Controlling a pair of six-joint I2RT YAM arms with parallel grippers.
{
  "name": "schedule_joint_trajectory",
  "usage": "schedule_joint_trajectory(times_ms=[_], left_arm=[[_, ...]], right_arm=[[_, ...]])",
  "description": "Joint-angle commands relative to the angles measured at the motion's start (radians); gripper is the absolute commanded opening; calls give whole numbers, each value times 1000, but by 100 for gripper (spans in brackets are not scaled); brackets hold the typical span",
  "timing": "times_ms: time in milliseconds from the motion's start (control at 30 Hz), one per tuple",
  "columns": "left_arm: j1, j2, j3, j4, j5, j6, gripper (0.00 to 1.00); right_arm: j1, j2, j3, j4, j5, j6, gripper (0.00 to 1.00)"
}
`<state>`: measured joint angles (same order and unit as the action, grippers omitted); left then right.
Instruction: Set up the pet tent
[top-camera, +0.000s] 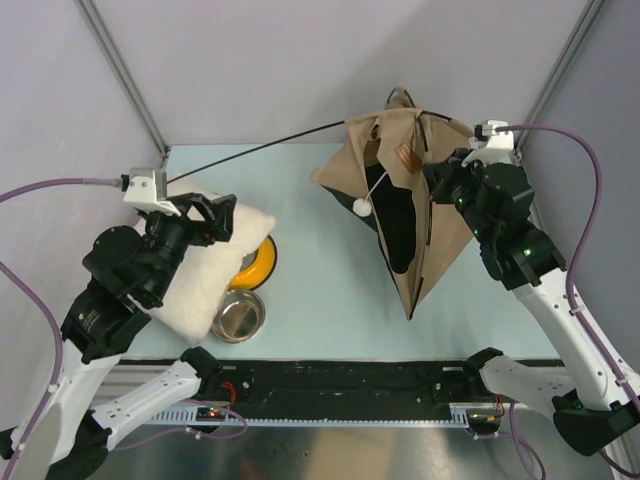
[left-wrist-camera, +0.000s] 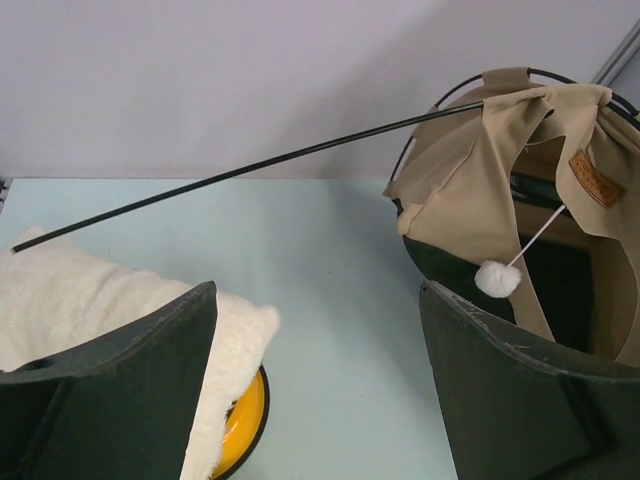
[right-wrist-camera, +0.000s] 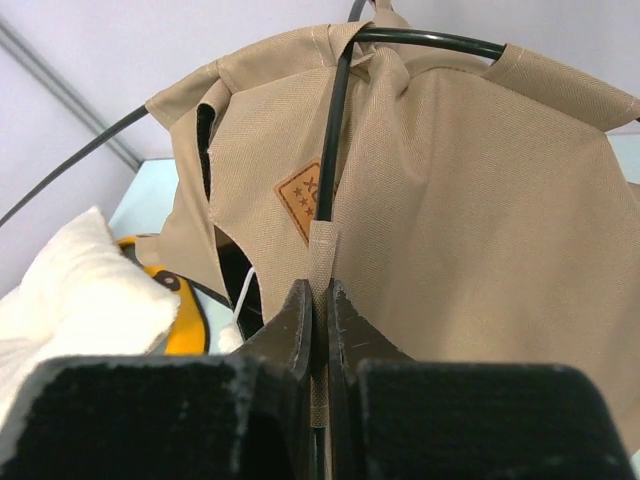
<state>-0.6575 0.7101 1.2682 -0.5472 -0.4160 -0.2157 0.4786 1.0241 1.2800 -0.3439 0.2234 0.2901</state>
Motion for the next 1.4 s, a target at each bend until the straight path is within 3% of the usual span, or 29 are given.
schedule_joint_trajectory(times_ms=[0, 267, 467, 633, 1100, 1367], left_arm=[[7, 3, 48, -30, -7, 19, 86], [8, 3, 62, -48, 26, 13, 86], [7, 30, 26, -50, 85, -16, 87], [7, 101, -4, -51, 150, -35, 86], [45, 343, -57, -80, 396, 74, 90], [81, 431, -108, -82, 361, 122, 83]], right_arm=[[-20, -39, -7, 165, -164, -34, 0], [-68, -68, -98, 235, -349, -267, 0], [-280, -65, -142, 238, -638, -270, 0], [-423, -36, -155, 212, -789, -281, 0], [-515, -28, -153, 111, -832, -450, 0], [-537, -23, -153, 113, -841, -448, 0]])
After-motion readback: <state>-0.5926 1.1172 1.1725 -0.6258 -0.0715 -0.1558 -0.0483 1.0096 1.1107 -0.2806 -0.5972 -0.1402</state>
